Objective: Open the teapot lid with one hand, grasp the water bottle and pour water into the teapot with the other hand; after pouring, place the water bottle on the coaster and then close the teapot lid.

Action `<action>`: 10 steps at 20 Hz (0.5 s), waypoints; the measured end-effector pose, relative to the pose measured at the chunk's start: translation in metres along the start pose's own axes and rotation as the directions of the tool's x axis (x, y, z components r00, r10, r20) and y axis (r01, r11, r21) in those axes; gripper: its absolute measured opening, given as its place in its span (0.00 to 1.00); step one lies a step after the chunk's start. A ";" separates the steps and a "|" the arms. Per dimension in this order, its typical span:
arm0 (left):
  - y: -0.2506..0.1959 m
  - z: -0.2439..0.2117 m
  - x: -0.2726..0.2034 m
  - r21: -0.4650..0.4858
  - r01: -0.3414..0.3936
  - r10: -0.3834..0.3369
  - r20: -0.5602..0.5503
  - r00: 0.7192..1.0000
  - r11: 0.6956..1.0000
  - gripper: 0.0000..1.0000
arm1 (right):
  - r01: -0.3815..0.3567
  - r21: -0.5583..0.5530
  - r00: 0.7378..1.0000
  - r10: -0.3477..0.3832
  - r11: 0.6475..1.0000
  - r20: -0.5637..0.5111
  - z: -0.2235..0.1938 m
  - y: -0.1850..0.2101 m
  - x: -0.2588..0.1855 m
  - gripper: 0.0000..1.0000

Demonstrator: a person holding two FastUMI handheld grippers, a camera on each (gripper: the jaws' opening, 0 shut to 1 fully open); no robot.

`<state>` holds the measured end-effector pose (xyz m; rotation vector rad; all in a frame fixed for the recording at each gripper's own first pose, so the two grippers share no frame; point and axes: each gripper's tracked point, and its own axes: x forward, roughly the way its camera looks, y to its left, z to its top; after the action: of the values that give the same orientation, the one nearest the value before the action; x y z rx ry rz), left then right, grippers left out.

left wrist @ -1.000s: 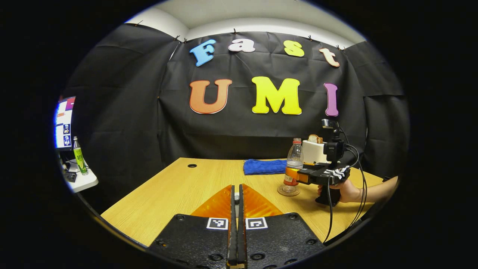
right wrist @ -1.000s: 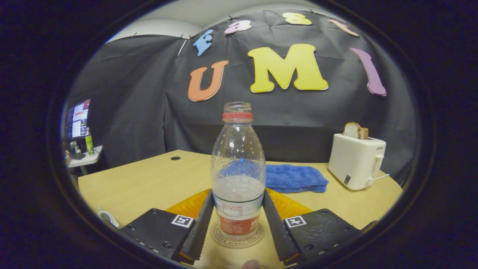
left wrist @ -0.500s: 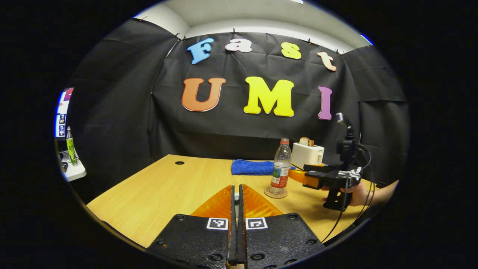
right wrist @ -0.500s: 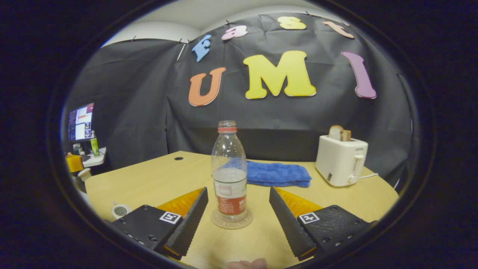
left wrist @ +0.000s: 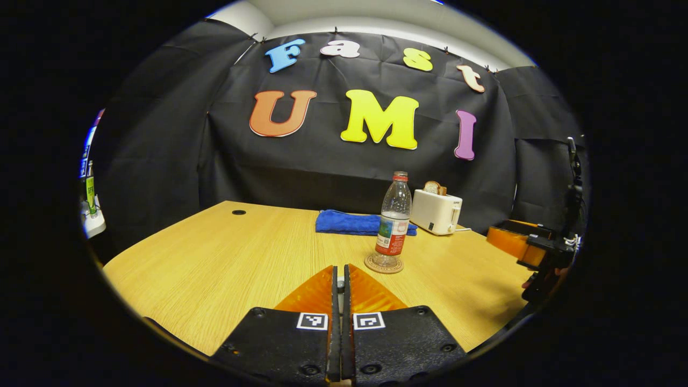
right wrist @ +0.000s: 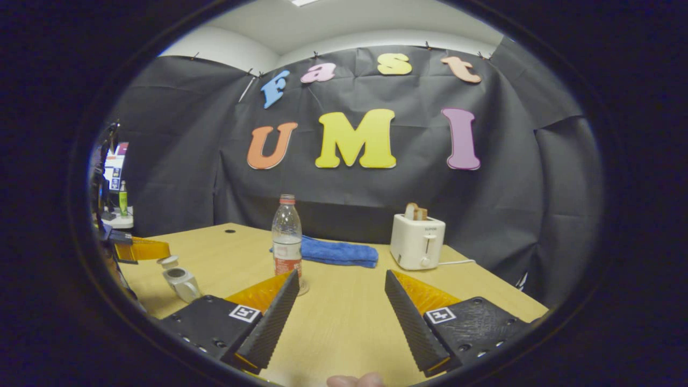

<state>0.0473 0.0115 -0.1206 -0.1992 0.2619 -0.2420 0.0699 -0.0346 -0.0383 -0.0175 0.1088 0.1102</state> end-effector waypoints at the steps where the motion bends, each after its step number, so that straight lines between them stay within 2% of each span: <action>1: 0.003 -0.004 0.003 0.000 -0.008 0.008 -0.010 1.000 1.000 0.04 | 0.019 0.002 1.000 -0.019 1.000 -0.001 0.000 -0.011 -0.007 0.97; 5: 0.003 -0.009 0.007 -0.004 -0.021 0.021 -0.018 1.000 1.000 0.04 | 0.082 0.012 0.997 -0.082 0.997 0.003 -0.003 -0.039 -0.023 0.96; 7: 0.003 -0.014 0.007 0.003 -0.027 0.027 -0.035 0.999 1.000 0.04 | 0.095 0.010 0.995 -0.095 0.995 -0.003 -0.008 -0.044 -0.025 0.98; 10: 0.004 -0.017 0.005 0.013 -0.042 0.043 -0.043 0.998 0.999 0.04 | 0.084 0.014 0.996 -0.083 0.996 -0.011 -0.012 -0.039 -0.026 0.96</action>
<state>0.0477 0.0115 -0.1392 -0.1762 0.3075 -0.2057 0.0472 -0.0768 -0.0467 -0.0084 0.1196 0.0258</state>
